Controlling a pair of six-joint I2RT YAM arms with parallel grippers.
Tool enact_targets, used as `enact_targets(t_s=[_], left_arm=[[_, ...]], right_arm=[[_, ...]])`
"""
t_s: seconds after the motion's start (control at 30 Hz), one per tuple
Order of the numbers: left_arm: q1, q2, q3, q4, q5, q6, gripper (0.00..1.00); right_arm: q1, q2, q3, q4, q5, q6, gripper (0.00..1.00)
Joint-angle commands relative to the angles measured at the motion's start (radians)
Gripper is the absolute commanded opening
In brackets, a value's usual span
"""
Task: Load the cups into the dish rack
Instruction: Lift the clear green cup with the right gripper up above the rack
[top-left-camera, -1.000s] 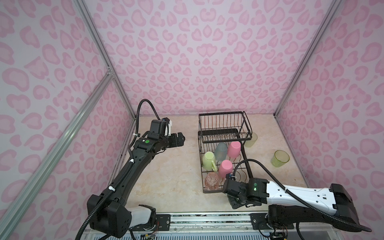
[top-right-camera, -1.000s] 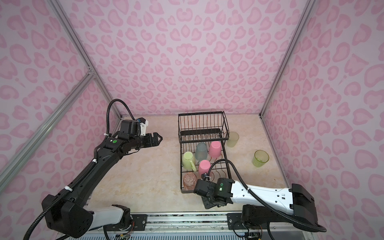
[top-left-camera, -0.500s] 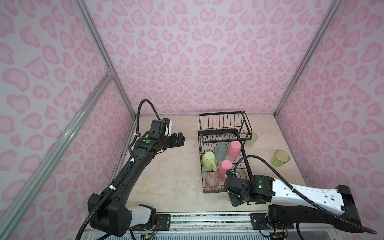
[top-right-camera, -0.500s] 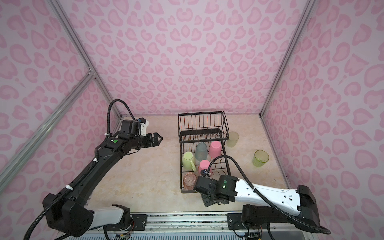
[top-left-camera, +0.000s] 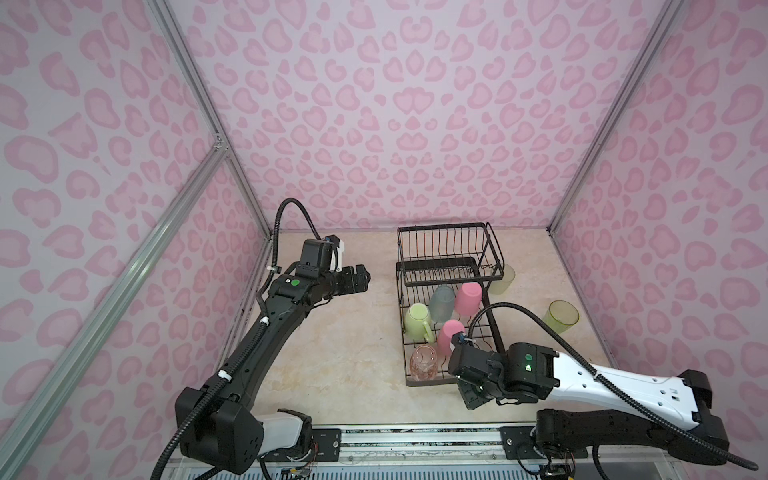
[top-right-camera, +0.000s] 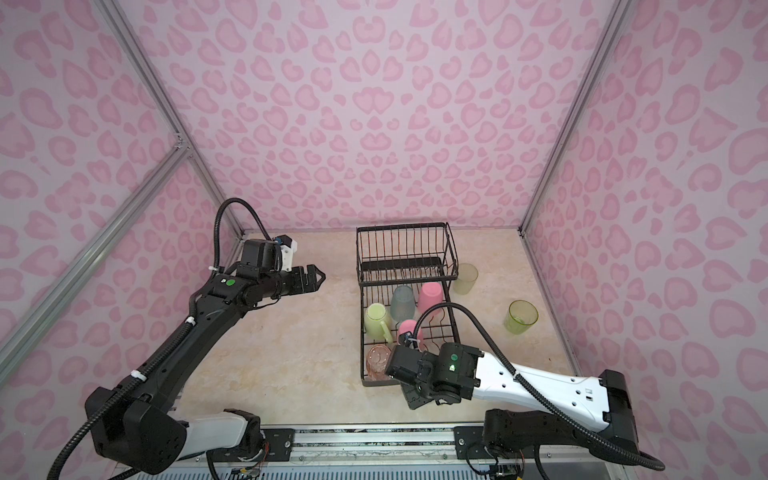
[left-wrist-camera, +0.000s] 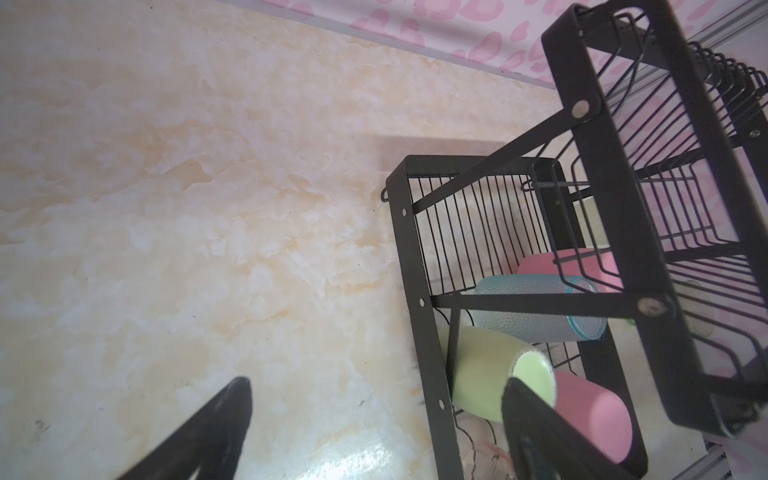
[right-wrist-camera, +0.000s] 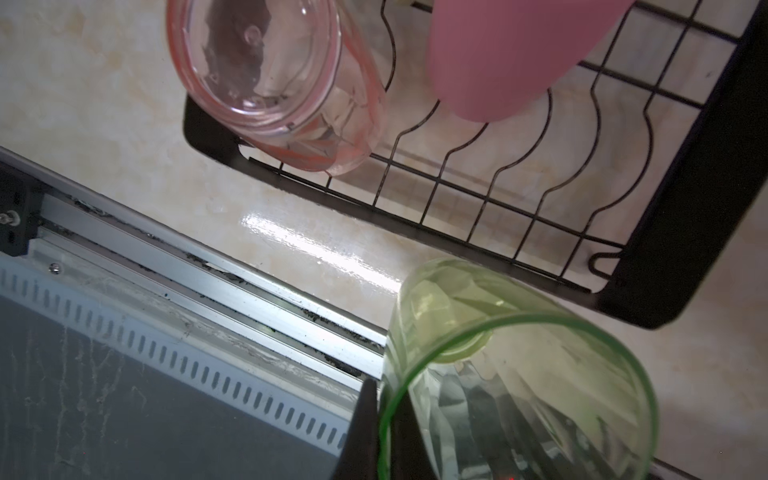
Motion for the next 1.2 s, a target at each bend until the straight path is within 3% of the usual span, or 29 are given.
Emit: enact_targets(t_s=[0.0,0.2,0.57,0.93,1.17], left_arm=[[0.002,-0.006,0.008,0.008,-0.002,-0.004,0.96],[0.001,-0.01,0.013,0.002,0.002,-0.01,0.96],[0.002,-0.013,0.041,-0.01,0.027,-0.039,0.96],[0.002,-0.028,0.166,-0.026,0.096,-0.124,0.96],[0.004,-0.026,0.274,0.016,0.203,-0.237,0.96]], right_arm=[[-0.004,-0.008,0.065,-0.036,0.094,-0.054,0.0],[-0.088,-0.032,0.16,-0.047,0.094,-0.153,0.0],[-0.175,0.076,0.44,-0.066,0.137,-0.351,0.0],[-0.204,0.224,0.653,0.196,0.128,-0.556,0.0],[-0.261,0.25,0.707,0.436,-0.046,-0.667,0.0]])
